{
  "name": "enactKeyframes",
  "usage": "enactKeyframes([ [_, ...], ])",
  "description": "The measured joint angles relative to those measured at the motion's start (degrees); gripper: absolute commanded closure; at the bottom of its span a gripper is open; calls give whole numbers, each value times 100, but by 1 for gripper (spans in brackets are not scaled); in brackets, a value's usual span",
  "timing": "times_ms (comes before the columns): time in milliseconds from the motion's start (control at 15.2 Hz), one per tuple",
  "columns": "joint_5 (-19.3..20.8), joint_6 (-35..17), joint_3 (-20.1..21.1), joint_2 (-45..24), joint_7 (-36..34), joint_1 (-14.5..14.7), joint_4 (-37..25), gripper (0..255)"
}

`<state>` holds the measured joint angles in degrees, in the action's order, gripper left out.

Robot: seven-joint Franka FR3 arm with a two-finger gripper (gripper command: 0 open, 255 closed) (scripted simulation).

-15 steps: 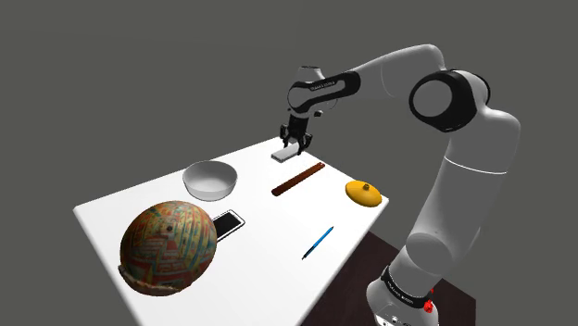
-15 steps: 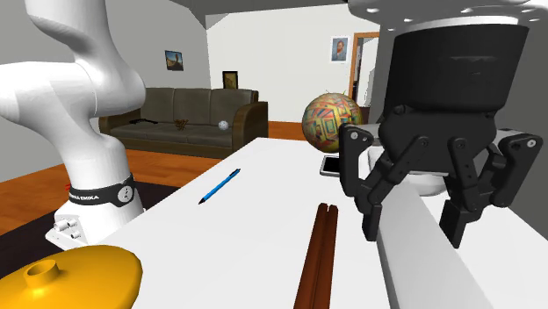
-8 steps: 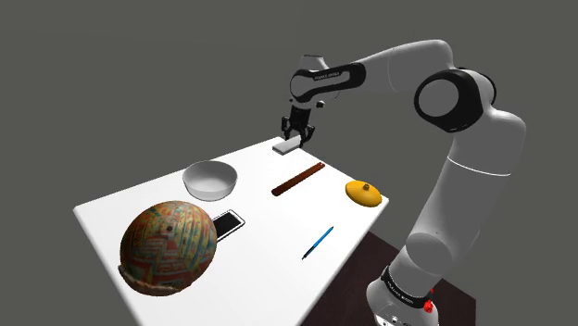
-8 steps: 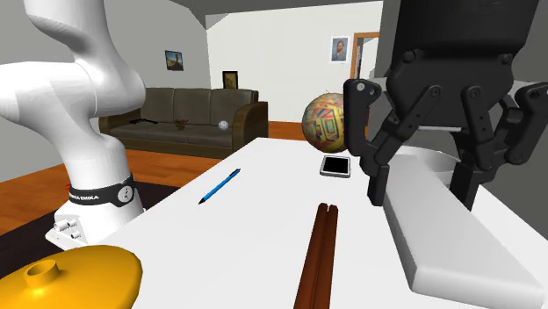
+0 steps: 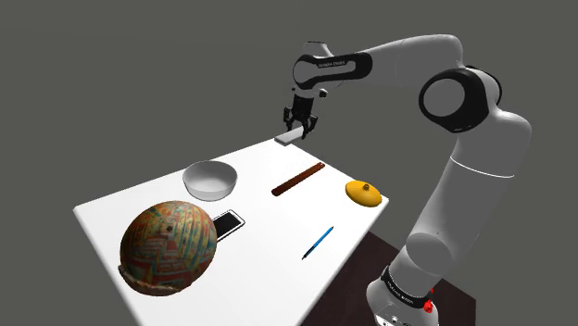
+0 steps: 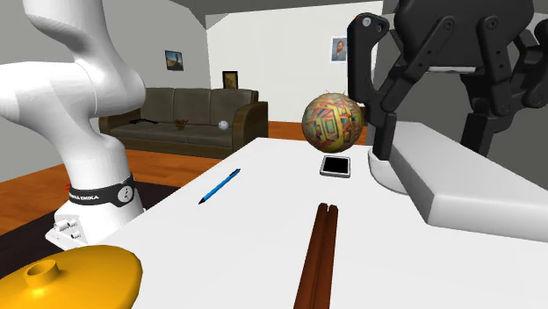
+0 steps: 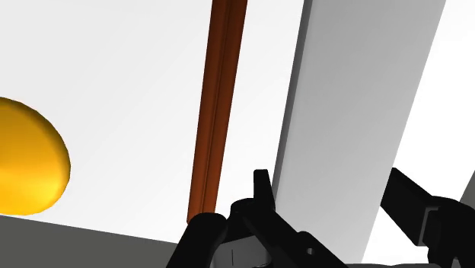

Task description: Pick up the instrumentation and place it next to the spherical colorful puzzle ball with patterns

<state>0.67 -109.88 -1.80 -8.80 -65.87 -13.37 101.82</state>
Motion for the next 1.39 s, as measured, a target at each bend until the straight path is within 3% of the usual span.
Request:
enactKeyframes([
  [1056, -2, 1209, 5, 67, 2, 8, -1142, 255],
  [1386, 15, 1100, 156, 784, -331, 194, -305, 255],
])
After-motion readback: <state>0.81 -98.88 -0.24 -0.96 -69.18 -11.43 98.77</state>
